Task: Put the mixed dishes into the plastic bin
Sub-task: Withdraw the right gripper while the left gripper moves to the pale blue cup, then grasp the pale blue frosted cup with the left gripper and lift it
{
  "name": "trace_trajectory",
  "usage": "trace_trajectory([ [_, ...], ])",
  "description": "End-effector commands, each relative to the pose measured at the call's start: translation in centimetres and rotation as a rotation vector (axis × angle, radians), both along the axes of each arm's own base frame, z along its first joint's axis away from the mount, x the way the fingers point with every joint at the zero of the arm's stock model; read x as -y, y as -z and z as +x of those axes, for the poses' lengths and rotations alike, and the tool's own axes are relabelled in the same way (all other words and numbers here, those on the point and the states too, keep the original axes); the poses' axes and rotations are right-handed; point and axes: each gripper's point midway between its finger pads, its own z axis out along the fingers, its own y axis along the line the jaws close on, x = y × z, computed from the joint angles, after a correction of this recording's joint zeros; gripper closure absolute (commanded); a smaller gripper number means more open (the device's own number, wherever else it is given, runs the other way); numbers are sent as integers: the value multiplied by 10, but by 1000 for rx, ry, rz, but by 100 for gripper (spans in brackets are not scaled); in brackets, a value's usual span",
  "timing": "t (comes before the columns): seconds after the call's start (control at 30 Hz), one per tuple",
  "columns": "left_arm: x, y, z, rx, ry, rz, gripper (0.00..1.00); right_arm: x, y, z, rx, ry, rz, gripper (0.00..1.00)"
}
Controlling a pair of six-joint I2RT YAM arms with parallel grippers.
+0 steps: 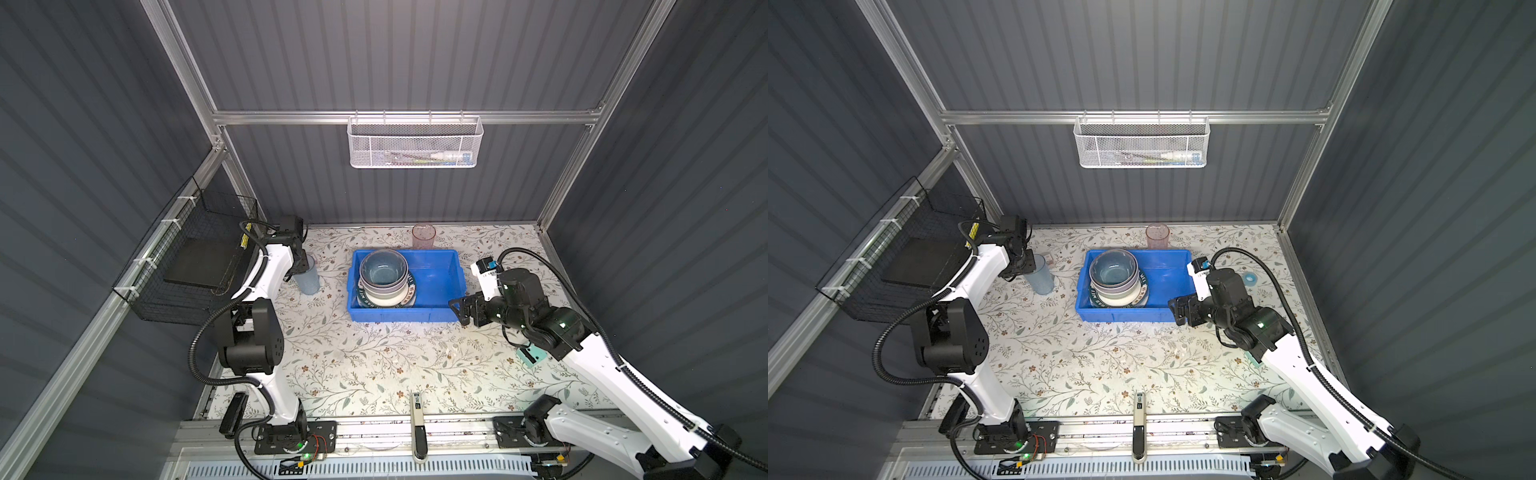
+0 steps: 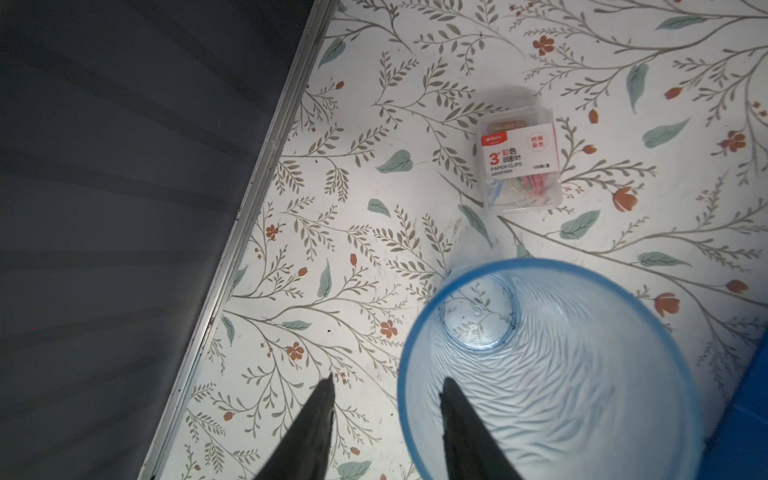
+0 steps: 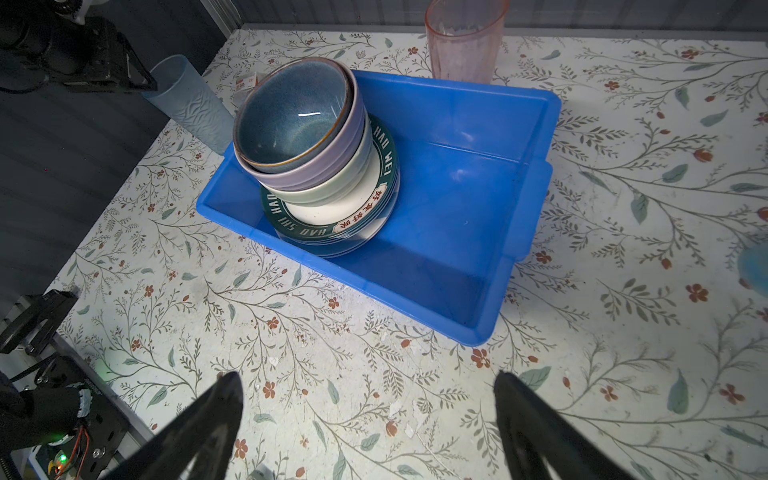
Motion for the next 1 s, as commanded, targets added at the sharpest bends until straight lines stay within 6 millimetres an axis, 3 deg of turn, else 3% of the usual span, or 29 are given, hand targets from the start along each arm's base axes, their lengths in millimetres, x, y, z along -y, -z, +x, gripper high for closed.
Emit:
trace_trajectory([
  [0.0,0,2,5,-11,18,-12,61,4,3,3,6,19,-7,6],
  [0.4,12,12,7,-29,57,-78,90,3,5,5,-8,27,10,5],
  [0.57,17,10,3,-47,86,-93,96,1,4,6,-12,31,22,6],
  [0.77,27,-12,-1,-6,121,-139,100,-1,2,9,-29,36,29,6],
  [0.97,46,-51,-6,58,178,-226,100,-8,-8,11,-34,26,57,7],
])
